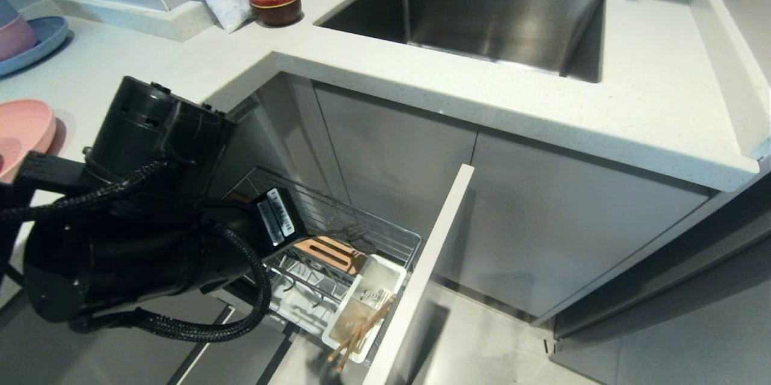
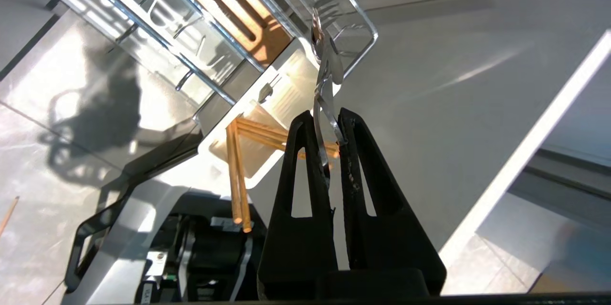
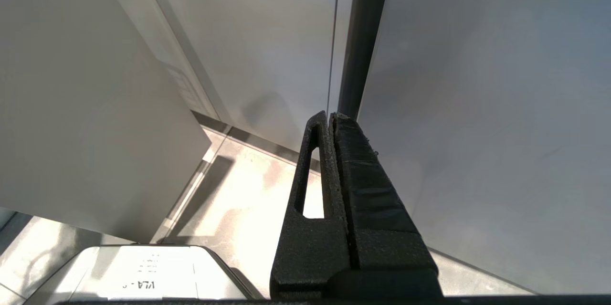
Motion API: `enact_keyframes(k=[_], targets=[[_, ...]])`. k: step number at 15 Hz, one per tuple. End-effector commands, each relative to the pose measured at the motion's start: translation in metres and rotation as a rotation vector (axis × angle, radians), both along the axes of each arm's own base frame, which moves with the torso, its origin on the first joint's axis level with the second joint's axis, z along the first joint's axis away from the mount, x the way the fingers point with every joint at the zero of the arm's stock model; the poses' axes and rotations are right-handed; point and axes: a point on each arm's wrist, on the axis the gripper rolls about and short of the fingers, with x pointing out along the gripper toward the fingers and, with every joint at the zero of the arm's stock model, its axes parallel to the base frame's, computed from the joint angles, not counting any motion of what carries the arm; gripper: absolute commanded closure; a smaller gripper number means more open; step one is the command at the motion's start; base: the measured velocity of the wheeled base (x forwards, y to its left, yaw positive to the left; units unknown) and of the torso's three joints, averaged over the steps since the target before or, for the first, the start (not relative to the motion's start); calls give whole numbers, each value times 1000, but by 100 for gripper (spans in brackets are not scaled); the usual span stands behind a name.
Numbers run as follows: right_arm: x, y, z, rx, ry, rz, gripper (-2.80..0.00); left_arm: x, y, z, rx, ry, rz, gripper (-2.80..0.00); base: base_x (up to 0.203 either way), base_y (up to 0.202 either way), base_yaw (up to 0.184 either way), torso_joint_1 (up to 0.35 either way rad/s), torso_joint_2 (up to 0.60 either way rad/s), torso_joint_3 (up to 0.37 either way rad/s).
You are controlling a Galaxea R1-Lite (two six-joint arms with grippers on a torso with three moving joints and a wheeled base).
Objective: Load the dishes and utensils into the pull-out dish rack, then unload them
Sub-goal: Take the spoon out of the cupboard
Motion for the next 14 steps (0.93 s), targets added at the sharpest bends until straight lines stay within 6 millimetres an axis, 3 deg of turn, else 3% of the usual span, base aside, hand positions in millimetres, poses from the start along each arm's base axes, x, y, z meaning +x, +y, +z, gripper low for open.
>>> enact_keyframes(k=[1,11,14], targets=[[0,0,-1,0,-2,1,0,-6,6,9,-23,-21,4,0,0,0,0,0,0,0],[0,0,-1,0,-2,1,0,-51,51,73,-141,-192,-11,0,0,0,0,0,0,0],[0,0,-1,0,-2,-1,0,-59,62,83,-120,-257,10,0,0,0,0,0,0,0]])
